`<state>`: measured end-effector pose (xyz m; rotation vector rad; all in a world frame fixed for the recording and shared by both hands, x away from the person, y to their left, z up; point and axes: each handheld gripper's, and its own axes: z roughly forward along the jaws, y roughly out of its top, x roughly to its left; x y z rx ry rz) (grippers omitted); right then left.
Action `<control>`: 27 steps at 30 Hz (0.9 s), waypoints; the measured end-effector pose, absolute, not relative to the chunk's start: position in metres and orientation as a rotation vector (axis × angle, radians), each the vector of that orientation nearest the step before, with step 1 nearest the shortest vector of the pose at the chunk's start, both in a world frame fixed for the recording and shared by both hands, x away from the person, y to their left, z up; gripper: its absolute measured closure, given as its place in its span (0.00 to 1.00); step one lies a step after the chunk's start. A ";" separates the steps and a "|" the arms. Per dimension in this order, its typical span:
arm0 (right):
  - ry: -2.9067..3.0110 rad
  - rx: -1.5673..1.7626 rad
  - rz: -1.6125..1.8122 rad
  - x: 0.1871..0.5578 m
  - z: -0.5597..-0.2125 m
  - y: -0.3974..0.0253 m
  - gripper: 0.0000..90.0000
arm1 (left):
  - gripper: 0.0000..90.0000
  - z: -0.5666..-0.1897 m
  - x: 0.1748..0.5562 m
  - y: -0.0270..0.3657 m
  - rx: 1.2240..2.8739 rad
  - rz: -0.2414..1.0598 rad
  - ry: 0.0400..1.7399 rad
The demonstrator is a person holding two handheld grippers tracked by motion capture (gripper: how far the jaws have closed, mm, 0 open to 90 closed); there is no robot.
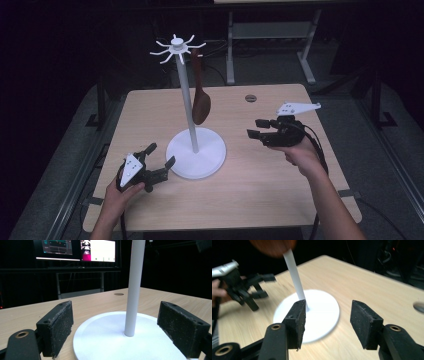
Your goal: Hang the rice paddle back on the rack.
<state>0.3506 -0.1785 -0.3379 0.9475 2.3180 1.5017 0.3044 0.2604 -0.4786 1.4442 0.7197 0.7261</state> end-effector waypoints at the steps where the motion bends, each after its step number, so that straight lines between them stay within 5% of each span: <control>1: 2.324 0.958 1.487 0.350 -0.343 -0.181 0.50 | 0.14 -0.479 0.304 0.260 1.441 0.723 0.722; 27: 2.347 1.158 1.301 0.329 -0.418 -0.229 0.47 | 0.14 -0.479 0.304 0.261 1.451 0.728 0.720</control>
